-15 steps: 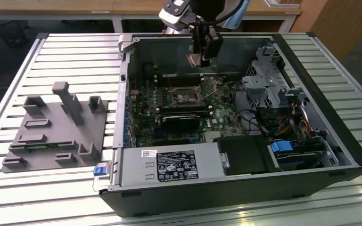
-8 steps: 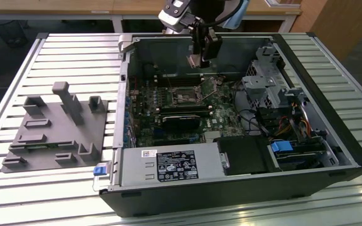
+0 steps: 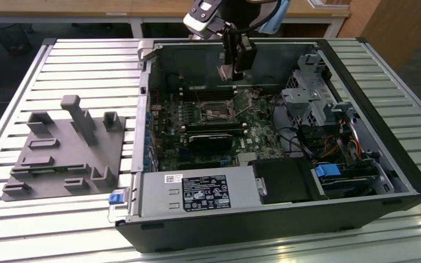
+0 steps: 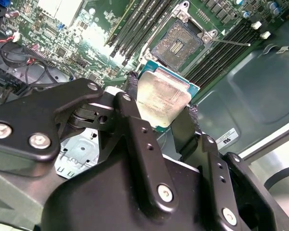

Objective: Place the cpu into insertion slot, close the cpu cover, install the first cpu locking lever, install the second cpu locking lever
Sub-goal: 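Place the cpu into insertion slot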

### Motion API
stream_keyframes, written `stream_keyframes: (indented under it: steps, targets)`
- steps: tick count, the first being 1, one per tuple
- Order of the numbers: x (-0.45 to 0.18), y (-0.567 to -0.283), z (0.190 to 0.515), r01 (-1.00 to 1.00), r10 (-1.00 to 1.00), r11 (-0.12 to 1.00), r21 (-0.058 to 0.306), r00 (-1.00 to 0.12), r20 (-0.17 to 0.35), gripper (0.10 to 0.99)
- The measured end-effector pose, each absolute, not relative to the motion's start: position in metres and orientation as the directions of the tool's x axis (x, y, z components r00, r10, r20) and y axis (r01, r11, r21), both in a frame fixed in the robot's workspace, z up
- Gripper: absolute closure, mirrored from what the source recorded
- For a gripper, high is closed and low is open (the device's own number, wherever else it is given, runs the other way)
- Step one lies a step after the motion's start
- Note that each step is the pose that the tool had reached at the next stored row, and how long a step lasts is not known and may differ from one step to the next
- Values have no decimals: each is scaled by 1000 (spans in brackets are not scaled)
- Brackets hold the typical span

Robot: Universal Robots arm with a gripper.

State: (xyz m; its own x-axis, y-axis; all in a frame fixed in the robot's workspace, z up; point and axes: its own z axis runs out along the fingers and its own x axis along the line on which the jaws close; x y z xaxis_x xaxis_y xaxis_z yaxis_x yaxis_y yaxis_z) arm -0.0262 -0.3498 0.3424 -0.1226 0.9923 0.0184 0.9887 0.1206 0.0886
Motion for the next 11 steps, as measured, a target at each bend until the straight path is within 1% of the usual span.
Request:
stream_keyframes:
  steps: [5, 11]
  targets:
    - [-27, -349, 339, 992, 996, 85, 88, -86, 17, 557]
    - [-33, -347, 332, 992, 996, 84, 93, -85, 15, 557]
